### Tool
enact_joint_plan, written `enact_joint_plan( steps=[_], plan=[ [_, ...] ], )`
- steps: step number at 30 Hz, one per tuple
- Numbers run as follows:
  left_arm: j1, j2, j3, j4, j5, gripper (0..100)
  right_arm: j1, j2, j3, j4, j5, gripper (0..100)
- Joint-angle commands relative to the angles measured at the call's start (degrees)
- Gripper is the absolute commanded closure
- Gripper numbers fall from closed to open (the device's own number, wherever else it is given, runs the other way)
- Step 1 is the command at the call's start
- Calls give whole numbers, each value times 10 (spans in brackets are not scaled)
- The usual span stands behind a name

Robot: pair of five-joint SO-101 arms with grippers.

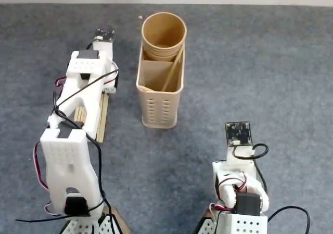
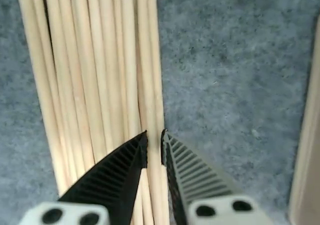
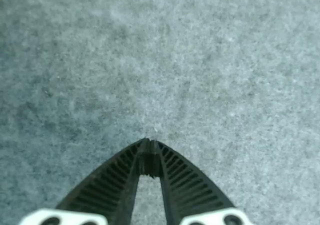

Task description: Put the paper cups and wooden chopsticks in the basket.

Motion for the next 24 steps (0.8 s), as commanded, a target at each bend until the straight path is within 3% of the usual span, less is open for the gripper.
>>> enact_joint_plan(
  steps=[1,11,16,24],
  plan=[
    [17,10,-22,0,-4,923,7,-7,87,4,4,992],
    [20,123,-148,60,-4,926,7,-7,87,4,4,992],
    [12,160,-247,120,-4,997,7,-7,87,4,4,992],
    [11,160,-429,234,-4,996,7,-7,87,4,4,992]
  ],
)
